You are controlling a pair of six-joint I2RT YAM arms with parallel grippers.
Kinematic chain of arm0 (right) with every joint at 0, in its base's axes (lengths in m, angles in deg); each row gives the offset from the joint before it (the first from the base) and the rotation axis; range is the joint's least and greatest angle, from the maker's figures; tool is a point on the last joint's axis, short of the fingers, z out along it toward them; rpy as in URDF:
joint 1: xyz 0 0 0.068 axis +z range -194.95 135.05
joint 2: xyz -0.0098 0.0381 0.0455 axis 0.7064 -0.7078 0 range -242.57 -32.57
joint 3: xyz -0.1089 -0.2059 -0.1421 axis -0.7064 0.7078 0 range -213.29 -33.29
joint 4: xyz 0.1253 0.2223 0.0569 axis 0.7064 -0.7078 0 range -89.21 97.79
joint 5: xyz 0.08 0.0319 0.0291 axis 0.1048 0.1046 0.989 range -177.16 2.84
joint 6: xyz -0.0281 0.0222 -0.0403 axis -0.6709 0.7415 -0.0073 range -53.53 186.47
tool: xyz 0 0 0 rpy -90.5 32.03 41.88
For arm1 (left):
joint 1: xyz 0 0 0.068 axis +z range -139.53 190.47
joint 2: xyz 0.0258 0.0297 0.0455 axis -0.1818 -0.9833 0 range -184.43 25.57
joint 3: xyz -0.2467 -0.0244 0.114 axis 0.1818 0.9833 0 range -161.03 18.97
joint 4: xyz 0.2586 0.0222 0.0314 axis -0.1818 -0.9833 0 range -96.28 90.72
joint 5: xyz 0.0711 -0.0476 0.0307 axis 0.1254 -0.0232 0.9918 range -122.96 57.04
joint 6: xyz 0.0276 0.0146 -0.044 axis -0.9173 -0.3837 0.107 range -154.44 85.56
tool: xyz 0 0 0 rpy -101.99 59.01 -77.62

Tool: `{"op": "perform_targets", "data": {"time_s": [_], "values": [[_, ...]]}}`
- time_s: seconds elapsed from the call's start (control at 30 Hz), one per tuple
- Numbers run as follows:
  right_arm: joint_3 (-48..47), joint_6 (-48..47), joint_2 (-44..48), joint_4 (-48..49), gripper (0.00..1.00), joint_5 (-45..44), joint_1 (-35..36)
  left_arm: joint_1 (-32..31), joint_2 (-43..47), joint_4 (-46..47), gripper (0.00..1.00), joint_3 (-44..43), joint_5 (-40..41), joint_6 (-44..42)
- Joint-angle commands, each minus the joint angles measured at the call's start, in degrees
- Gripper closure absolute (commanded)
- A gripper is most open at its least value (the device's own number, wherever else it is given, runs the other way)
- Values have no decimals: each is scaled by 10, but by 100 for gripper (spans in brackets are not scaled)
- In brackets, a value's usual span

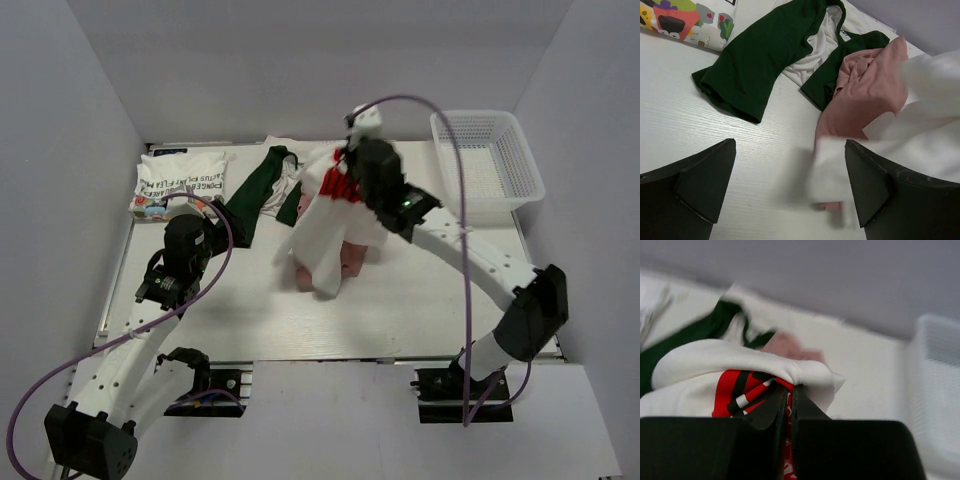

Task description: Fold and stack the t-shirts

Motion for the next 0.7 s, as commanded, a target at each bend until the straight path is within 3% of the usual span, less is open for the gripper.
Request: {"op": "perform_targets", "data": {"time_s": [0.0, 0.17, 0.37, 0.47, 0.67], "values": [[-83, -77, 30, 135, 100, -89, -61, -2, 4, -4, 0, -15, -1, 8], [-281, -156, -36, 121, 100, -114, -171, -2, -2, 8, 0, -15, -11, 8], [-497, -172, -146, 115, 100, -117, -303, -2, -7, 38, 0, 13, -46, 3], [-497, -168, -168, 147, 100, -100, -353, -2, -18, 51, 0, 19, -52, 3], [-445, -95, -215, 111, 100, -31, -440, 3, -53, 61, 0, 14, -69, 3]]}}
